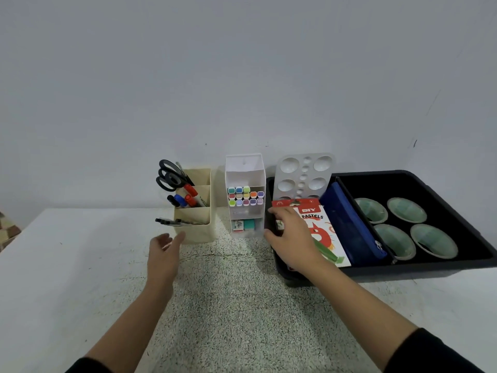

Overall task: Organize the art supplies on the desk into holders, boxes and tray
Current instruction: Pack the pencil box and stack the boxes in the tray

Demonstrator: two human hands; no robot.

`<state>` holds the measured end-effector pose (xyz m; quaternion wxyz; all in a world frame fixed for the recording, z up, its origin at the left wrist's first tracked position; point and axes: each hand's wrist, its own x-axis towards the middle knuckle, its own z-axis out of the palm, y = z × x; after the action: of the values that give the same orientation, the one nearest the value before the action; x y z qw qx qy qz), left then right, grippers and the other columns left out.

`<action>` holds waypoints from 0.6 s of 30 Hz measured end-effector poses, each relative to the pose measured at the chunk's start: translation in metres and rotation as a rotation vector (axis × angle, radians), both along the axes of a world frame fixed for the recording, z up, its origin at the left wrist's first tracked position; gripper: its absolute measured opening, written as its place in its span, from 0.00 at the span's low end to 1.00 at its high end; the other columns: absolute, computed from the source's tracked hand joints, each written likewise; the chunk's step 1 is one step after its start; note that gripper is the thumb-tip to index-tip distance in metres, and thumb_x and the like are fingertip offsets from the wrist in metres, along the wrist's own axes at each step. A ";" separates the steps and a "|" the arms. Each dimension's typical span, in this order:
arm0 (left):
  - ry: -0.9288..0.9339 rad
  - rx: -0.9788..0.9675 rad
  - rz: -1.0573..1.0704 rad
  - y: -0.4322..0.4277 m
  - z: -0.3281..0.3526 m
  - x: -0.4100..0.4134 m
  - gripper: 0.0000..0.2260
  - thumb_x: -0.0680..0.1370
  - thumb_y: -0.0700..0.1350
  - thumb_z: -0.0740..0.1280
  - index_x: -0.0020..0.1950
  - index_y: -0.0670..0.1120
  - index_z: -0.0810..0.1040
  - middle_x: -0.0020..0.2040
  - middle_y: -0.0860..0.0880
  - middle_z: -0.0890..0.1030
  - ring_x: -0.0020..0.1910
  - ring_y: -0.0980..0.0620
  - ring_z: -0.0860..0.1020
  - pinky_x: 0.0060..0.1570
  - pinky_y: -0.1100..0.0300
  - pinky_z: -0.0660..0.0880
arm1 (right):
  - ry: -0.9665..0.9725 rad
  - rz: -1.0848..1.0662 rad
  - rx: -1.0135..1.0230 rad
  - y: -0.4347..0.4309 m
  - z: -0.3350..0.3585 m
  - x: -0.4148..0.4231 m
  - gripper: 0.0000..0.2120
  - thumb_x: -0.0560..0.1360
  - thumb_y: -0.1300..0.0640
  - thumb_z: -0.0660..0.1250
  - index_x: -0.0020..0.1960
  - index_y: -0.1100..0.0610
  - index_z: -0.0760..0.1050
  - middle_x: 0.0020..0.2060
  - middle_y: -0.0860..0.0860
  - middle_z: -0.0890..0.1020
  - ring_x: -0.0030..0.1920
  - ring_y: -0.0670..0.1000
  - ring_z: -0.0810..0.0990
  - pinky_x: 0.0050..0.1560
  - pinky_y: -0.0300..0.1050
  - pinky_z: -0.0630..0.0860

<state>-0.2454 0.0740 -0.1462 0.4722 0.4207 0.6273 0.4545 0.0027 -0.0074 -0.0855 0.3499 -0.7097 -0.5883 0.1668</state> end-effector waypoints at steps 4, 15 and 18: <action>-0.131 0.035 -0.140 0.021 -0.005 -0.001 0.30 0.75 0.55 0.74 0.74 0.54 0.68 0.73 0.52 0.70 0.73 0.49 0.68 0.68 0.48 0.66 | -0.030 -0.016 -0.035 0.000 -0.001 0.002 0.23 0.77 0.57 0.69 0.71 0.59 0.72 0.67 0.51 0.75 0.66 0.50 0.73 0.61 0.35 0.63; -0.251 0.058 -0.204 0.036 -0.012 0.004 0.22 0.77 0.47 0.72 0.71 0.54 0.72 0.65 0.53 0.78 0.66 0.50 0.74 0.70 0.46 0.69 | -0.043 -0.021 -0.033 0.002 -0.004 0.004 0.24 0.78 0.57 0.69 0.73 0.58 0.71 0.68 0.51 0.75 0.67 0.50 0.73 0.62 0.35 0.62; -0.288 0.063 -0.168 0.036 -0.012 0.009 0.21 0.79 0.46 0.70 0.72 0.53 0.71 0.66 0.51 0.77 0.66 0.49 0.74 0.70 0.45 0.69 | -0.053 -0.018 -0.029 0.004 -0.004 0.005 0.24 0.77 0.57 0.69 0.72 0.59 0.72 0.68 0.51 0.75 0.67 0.51 0.73 0.61 0.35 0.63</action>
<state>-0.2366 0.1098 -0.1578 0.5800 0.4170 0.5012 0.4884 0.0073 -0.0036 -0.0891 0.3252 -0.7242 -0.5885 0.1531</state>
